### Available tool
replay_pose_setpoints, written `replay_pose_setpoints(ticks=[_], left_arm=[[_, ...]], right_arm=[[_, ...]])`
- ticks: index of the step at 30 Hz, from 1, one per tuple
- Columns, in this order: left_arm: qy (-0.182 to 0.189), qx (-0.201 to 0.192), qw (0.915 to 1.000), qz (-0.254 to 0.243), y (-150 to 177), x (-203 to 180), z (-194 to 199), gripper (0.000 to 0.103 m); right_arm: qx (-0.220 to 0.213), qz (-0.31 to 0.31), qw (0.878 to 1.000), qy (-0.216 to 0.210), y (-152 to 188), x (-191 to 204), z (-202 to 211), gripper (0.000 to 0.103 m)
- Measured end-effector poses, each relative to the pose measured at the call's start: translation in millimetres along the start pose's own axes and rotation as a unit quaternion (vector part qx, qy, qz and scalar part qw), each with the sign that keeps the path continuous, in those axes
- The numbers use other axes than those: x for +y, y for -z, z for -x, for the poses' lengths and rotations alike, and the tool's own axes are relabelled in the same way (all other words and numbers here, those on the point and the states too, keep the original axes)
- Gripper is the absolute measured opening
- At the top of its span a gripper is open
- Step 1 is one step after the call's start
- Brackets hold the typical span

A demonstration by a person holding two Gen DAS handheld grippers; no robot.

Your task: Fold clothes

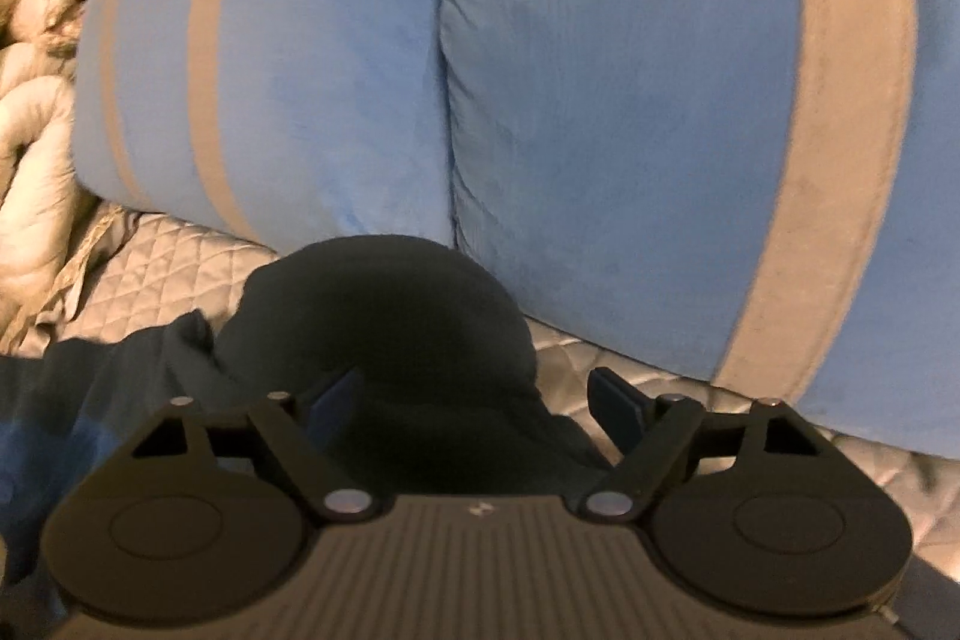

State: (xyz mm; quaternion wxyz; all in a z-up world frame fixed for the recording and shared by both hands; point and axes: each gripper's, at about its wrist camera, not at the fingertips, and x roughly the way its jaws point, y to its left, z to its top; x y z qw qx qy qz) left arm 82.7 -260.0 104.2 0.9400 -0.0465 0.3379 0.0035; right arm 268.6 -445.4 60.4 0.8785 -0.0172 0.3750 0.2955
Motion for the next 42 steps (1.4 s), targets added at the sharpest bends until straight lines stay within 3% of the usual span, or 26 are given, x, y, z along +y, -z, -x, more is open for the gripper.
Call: replay_pose_setpoints(ticks=[3, 5, 7, 11, 17, 24, 28, 34, 39, 42], left_arm=[[0.002, 0.0, 1.0, -0.005, 0, -1, -1, 0.103], [0.002, 0.0, 1.0, -0.007, 0, -2, -1, 0.103], [0.001, 0.0, 1.0, -0.006, 0, -1, -2, 0.103], [0.006, 0.005, 1.0, -0.004, 1, 0, -3, 0.103], [0.015, -0.016, 0.9997, 0.009, -1, 5, 0, 0.103], [0.053, -0.073, 0.9948, 0.047, -3, 12, 12, 0.103], [0.074, -0.085, 0.9909, 0.074, -6, 19, 15, 0.103], [0.075, -0.086, 0.9897, 0.087, -8, 25, 16, 0.103], [0.088, -0.106, 0.9846, 0.107, -9, 32, 19, 0.103], [0.058, -0.084, 0.992, 0.074, -7, 27, 12, 0.103]], right_arm=[[-0.002, -0.011, 1.0, 0.001, -1, 2, -19, 0.08], [-0.009, -0.016, 1.0, -0.001, 2, 3, -26, 0.055], [-0.02, -0.016, 1.0, 0.002, 5, 7, -27, 0.04], [-0.055, 0.012, 0.998, 0.011, 11, 14, -9, 0.025], [-0.102, 0.106, 0.988, 0.041, 31, 39, 41, 0.019], [-0.123, 0.246, 0.958, 0.077, 85, 84, 94, 0.018], [-0.113, 0.31, 0.941, 0.077, 122, 104, 115, 0.016], [-0.076, 0.409, 0.907, 0.067, 173, 130, 133, 0.013], [-0.048, 0.452, 0.889, 0.061, 201, 134, 143, 0.012], [-0.033, 0.467, 0.882, 0.058, 212, 136, 146, 0.012]])
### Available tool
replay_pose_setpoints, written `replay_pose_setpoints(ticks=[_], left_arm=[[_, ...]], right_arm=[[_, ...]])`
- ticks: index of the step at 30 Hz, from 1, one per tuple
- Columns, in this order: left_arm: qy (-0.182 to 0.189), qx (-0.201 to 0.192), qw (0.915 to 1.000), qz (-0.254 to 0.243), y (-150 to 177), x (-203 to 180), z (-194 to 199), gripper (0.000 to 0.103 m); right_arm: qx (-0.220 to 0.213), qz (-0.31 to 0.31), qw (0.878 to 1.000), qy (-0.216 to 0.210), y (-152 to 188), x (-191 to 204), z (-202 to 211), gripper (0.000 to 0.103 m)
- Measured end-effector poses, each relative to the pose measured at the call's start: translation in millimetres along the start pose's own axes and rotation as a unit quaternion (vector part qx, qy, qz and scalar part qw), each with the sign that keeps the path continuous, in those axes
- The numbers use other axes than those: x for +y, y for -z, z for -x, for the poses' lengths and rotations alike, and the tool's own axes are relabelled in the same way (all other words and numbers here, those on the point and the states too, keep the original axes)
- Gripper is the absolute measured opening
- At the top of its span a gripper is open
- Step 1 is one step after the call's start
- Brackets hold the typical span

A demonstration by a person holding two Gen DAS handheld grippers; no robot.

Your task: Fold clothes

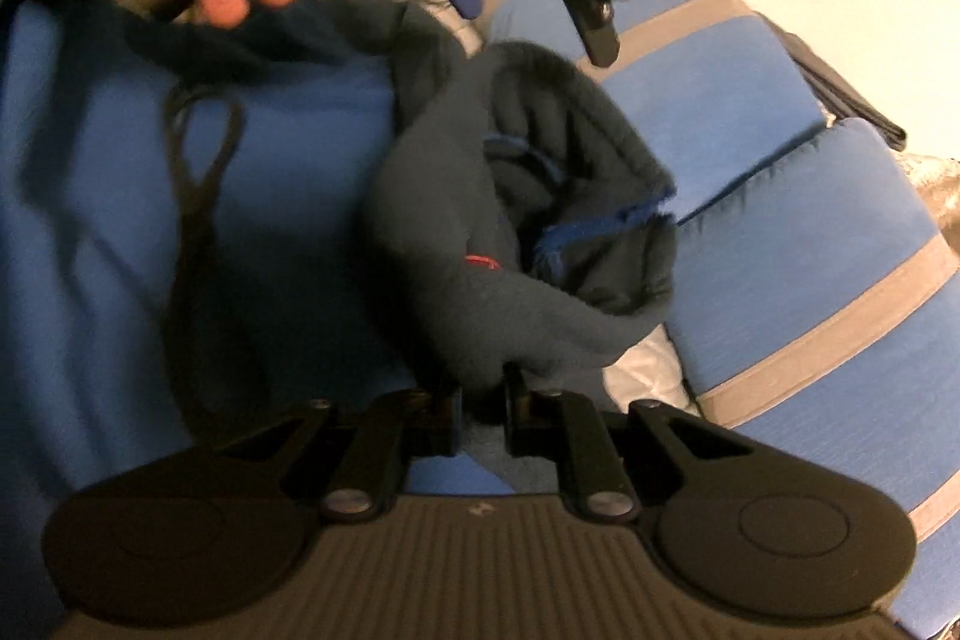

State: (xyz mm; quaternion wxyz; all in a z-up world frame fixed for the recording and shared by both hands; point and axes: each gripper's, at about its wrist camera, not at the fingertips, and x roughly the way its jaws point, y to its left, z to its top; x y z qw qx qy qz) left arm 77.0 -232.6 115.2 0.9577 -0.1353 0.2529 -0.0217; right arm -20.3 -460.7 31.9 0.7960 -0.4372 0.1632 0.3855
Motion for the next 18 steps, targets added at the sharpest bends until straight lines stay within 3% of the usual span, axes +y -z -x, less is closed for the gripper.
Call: replay_pose_setpoints(ticks=[3, 5, 6, 8, 9, 10, 11, 14, 18], left_arm=[[-0.07, 0.087, 0.993, -0.038, 9, 0, -23, 0.103], [-0.084, 0.12, 0.9892, -0.008, 12, 12, -31, 0.102], [-0.089, 0.135, 0.9867, 0.009, 13, 18, -35, 0.102], [-0.094, 0.137, 0.9857, 0.028, 14, 24, -34, 0.102], [-0.095, 0.133, 0.9862, 0.026, 14, 24, -33, 0.102], [-0.096, 0.13, 0.9867, 0.02, 13, 22, -32, 0.102], [-0.097, 0.128, 0.987, 0.013, 13, 20, -32, 0.102], [-0.091, 0.128, 0.9875, -0.006, 13, 13, -35, 0.102], [-0.088, 0.126, 0.988, -0.018, 14, 11, -35, 0.102]], right_arm=[[0.015, -0.004, 1.0, -0.002, 5, -1, 0, 0.016], [0.023, -0.019, 1.0, 0.001, 7, -3, 4, 0.041], [0.03, -0.027, 0.999, 0.004, 6, -6, 6, 0.043], [0.041, -0.046, 0.998, 0.006, 6, -14, 12, 0.055], [0.042, -0.055, 0.998, 0.009, 6, -17, 15, 0.062], [0.043, -0.068, 0.997, 0.012, 6, -20, 20, 0.075], [0.04, -0.087, 0.995, 0.012, 5, -25, 25, 0.08], [0.034, -0.18, 0.983, 0.0, -2, -48, 34, 0.084], [0.047, -0.318, 0.947, -0.024, -9, -75, 28, 0.09]])
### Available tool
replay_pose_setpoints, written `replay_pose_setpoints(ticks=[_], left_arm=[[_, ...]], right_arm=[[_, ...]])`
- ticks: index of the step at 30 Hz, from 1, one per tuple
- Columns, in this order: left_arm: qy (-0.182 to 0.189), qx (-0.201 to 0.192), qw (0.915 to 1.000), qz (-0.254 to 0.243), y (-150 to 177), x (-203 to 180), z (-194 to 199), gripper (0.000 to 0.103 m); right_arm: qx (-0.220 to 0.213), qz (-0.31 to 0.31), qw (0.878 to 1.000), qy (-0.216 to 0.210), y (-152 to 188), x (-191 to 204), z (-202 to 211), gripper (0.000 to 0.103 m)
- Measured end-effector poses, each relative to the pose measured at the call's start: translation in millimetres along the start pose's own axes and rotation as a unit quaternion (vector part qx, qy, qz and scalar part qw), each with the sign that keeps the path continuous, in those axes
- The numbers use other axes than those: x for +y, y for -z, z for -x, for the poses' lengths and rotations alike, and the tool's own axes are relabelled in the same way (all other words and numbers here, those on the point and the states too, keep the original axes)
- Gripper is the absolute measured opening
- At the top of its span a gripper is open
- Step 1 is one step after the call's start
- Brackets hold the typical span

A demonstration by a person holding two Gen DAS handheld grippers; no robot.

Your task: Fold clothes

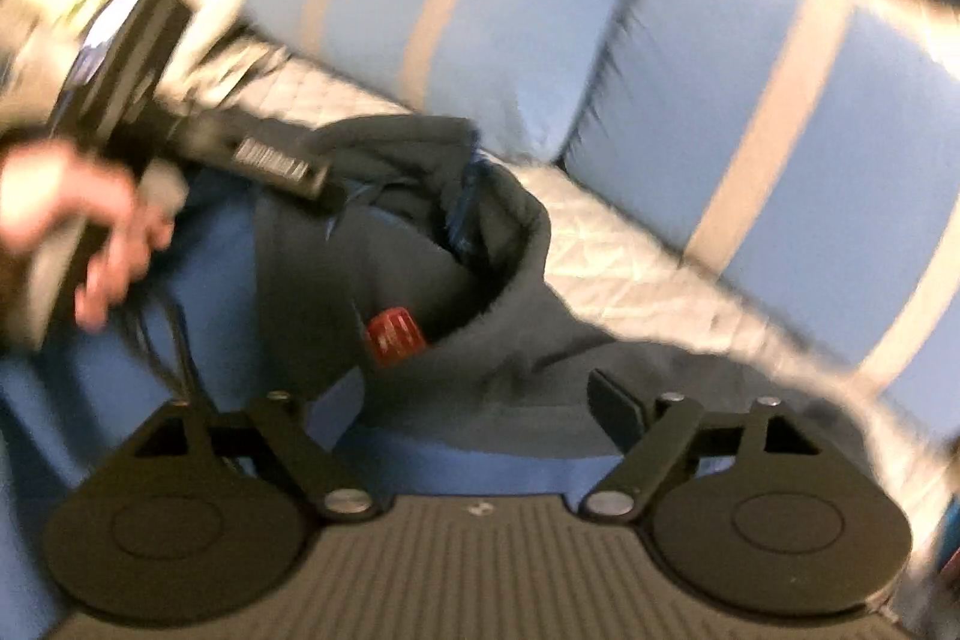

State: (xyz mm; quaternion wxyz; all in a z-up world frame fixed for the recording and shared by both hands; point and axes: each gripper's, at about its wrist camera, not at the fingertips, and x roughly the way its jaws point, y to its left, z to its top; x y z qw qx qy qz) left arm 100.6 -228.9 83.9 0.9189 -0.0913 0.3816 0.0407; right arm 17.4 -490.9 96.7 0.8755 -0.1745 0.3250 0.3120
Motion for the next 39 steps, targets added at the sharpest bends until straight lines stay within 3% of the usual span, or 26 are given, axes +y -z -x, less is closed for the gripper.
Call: replay_pose_setpoints(ticks=[5, 8, 14, 19, 24, 26, 28, 30, 35, 39], left_arm=[[0.006, -0.011, 0.9999, -0.009, 0, -2, 4, 0.102], [-0.009, -0.028, 0.9992, -0.027, -2, -6, 7, 0.102], [-0.08, -0.117, 0.9835, -0.113, -6, -28, 17, 0.103], [-0.09, -0.111, 0.9779, -0.152, -10, -38, 10, 0.103], [-0.074, -0.073, 0.9746, -0.198, -14, -42, 4, 0.102], [-0.052, -0.056, 0.9715, -0.225, -13, -44, 1, 0.102], [-0.043, -0.044, 0.9676, -0.245, -13, -42, 0, 0.095], [-0.025, -0.032, 0.9686, -0.245, -17, -34, -1, 0.076], [0.019, -0.006, 0.9719, -0.235, -24, -16, -2, 0.06], [0.04, 0.01, 0.9671, -0.251, -20, -17, 1, 0.046]], right_arm=[[0.038, -0.111, 0.993, 0.035, -11, -1, -30, 0.088], [0.044, -0.157, 0.986, 0.043, -5, -1, -44, 0.085], [0.029, -0.157, 0.986, 0.057, 8, 1, -45, 0.078], [0.027, -0.148, 0.987, 0.048, 11, 4, -48, 0.07], [0.038, -0.142, 0.988, 0.04, 12, 8, -51, 0.067], [0.046, -0.145, 0.988, 0.028, 13, 7, -53, 0.061], [0.051, -0.147, 0.987, 0.027, 14, 6, -54, 0.054], [0.055, -0.149, 0.987, 0.028, 15, 4, -55, 0.048], [0.061, -0.149, 0.986, 0.034, 16, 2, -57, 0.027], [0.065, -0.132, 0.988, 0.043, 16, 6, -57, 0.022]])
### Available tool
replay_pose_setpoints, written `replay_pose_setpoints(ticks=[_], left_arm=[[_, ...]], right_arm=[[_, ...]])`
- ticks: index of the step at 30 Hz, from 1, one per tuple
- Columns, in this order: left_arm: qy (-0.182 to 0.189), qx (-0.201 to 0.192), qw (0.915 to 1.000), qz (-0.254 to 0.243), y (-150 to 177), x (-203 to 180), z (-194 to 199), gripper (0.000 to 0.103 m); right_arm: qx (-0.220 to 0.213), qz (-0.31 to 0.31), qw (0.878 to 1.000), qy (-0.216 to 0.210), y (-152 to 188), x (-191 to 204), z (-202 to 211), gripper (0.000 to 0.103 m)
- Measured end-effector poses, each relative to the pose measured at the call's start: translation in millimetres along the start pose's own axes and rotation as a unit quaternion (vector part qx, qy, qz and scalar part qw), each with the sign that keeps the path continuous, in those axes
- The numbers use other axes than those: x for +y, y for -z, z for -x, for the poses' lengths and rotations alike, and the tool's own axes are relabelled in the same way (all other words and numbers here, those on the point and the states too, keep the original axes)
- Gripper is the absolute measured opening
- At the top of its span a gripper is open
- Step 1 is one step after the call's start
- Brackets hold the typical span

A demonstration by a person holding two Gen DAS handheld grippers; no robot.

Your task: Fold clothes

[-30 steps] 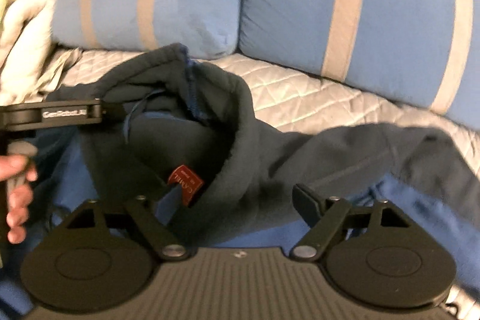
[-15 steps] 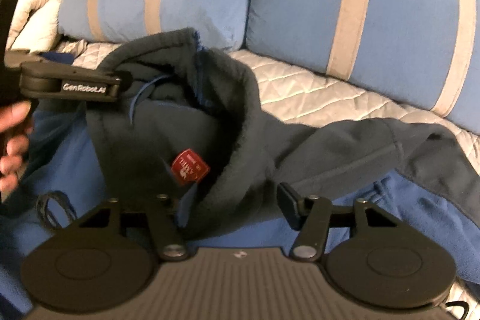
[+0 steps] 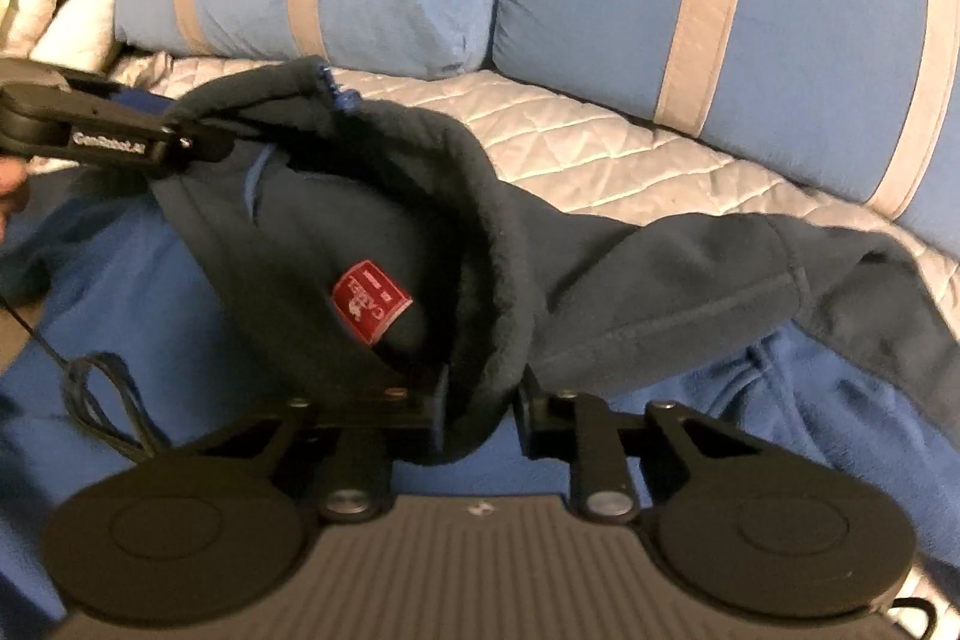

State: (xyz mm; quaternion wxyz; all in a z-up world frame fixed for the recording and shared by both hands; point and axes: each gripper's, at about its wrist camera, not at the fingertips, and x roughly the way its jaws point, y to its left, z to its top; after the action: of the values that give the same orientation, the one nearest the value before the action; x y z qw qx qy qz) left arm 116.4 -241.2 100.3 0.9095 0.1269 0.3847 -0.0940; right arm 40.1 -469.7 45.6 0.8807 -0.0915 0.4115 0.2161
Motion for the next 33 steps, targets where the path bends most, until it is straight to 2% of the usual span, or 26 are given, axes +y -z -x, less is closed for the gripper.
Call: replay_pose_setpoints(ticks=[6, 8, 13, 22, 23, 25, 33], left_arm=[[0.029, 0.01, 0.9995, -0.001, 6, 0, 2, 0.026], [0.026, 0.005, 0.9996, -0.008, 10, -2, 5, 0.019], [0.017, -0.004, 0.9998, -0.013, 15, -5, 9, 0.019], [0.016, -0.004, 0.9995, -0.027, 15, -10, 11, 0.011], [0.017, -0.004, 0.9995, -0.026, 14, -10, 11, 0.011], [0.017, -0.004, 0.9995, -0.026, 14, -10, 11, 0.011], [0.021, -0.003, 0.9995, -0.024, 10, -10, 12, 0.01]], right_arm=[[-0.002, 0.011, 0.999, 0.034, 0, -1, 2, 0.012], [-0.006, 0.007, 0.999, 0.046, -1, -5, 3, 0.011], [-0.012, -0.023, 0.999, 0.041, -3, -20, 6, 0.011], [-0.018, -0.016, 1.0, 0.009, -3, -18, 8, 0.013], [-0.017, -0.017, 1.0, 0.005, -4, -19, 8, 0.018], [-0.018, -0.018, 1.0, -0.004, -5, -21, 10, 0.037], [-0.04, 0.01, 0.998, -0.036, -6, -26, 22, 0.049]])
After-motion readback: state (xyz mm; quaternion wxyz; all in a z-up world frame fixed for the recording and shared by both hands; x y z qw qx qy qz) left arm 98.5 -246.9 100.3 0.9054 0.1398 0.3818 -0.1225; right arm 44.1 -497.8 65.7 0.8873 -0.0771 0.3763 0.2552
